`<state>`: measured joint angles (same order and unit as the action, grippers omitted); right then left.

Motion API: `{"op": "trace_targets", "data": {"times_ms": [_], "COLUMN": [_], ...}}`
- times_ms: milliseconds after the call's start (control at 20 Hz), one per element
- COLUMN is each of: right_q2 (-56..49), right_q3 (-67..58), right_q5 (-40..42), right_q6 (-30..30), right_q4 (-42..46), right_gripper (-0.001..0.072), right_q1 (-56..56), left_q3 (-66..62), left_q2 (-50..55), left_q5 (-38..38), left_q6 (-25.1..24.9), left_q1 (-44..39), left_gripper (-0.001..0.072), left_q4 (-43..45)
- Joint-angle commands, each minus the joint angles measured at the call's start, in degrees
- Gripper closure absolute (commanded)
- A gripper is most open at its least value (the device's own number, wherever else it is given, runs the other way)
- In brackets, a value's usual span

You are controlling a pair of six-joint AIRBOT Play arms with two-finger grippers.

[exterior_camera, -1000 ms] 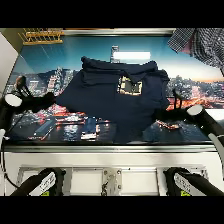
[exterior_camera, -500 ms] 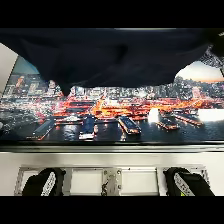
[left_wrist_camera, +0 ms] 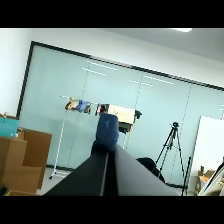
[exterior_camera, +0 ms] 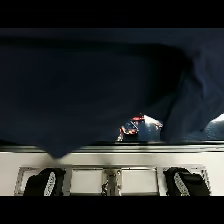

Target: Fold the clothes and pants, and hang the long-sleeved shirts on hangers.

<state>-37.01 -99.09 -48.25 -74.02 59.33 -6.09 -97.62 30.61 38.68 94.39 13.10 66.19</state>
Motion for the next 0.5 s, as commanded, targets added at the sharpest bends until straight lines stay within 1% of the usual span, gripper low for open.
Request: {"op": "trace_targets", "data": {"times_ms": [0, 50, 150, 250, 350, 450], "right_q2": [-1.77, -3.82, -9.29, -16.61, -25.16, -33.27], "right_q3": [-0.24, -0.22, -0.17, -0.13, -0.13, -0.13], "right_q5": [-2.40, -4.57, -9.31, -13.55, -13.64, -10.05], "right_q6": [-4.96, -6.71, -7.80, -8.74, -8.72, -8.72], "right_q4": [0.00, 0.00, 0.02, 0.07, 0.55, 2.25], "right_gripper": [0.0696, 0.0696, 0.0696, 0.0696, 0.0696, 0.0696], "right_q1": [0.04, 0.04, 0.04, 0.22, 0.61, 0.57], "left_q3": [-3.19, -3.72, -3.45, -2.12, -1.14, -1.18], "left_q2": [5.42, 8.72, 15.45, 23.54, 32.33, 41.33], "left_q5": [2.05, 3.80, 6.47, 7.61, 6.78, 4.20], "left_q6": [-0.07, -0.07, -0.04, -0.04, -0.13, -1.14], "left_q1": [0.02, 0.02, -0.59, -3.63, -6.97, -9.90], "left_gripper": [0.0700, 0.0700, 0.0700, 0.0699, 0.0699, 0.0699], "left_q4": [0.04, -0.26, -0.31, -0.20, -0.17, 0.13]}}
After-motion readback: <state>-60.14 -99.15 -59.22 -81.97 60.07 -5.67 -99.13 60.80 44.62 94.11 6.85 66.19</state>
